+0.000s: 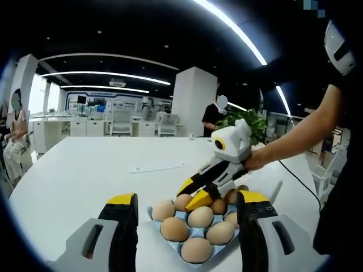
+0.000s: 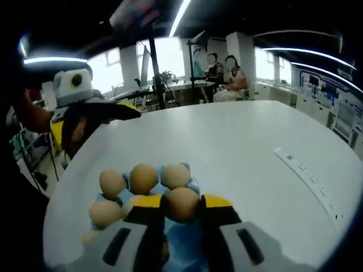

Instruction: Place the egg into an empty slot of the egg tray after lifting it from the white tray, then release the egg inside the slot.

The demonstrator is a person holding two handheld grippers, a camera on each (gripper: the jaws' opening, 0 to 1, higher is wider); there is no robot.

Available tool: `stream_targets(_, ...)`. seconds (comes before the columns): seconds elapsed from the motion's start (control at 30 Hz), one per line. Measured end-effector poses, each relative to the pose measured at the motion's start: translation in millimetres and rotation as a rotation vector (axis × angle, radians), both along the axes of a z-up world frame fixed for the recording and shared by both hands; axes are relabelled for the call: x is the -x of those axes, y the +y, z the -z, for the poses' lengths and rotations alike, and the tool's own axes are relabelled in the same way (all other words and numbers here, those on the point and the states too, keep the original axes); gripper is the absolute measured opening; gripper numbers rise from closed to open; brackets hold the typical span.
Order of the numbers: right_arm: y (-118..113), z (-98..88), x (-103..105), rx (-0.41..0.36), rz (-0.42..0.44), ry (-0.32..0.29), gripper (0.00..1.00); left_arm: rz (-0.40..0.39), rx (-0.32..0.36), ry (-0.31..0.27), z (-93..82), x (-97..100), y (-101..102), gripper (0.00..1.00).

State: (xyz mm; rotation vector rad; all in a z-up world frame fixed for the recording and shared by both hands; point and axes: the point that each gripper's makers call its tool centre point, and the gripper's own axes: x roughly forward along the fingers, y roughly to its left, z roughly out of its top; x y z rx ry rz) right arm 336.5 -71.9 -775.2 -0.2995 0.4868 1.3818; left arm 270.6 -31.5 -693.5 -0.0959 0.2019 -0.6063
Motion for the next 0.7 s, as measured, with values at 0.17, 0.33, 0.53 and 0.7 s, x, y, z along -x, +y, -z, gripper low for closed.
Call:
stream_targets(0.17,-6,-11.9,-1,-0.034,0.032,-0.019,0.30,-0.003,0.008,-0.016,-8.1,2.4,-2,0.72)
stream_targets(0.33,-30,-31.7,-10,-0.094,0.122,-0.058,0.28,-0.005,0.008,-0.024,-11.9,3.9,-4,0.72)
stream_targets(0.53,-90,-32.6,-22,-0.093,0.263,-0.059,0.28,0.008,0.010,-0.025,-11.7,5.4,-8,0.72)
stream_targets(0.7,-119,-28.6,-24,-0.081,0.325,-0.051,0.28,0.016,0.012,-0.024,-11.1,4.9,-12,0.72)
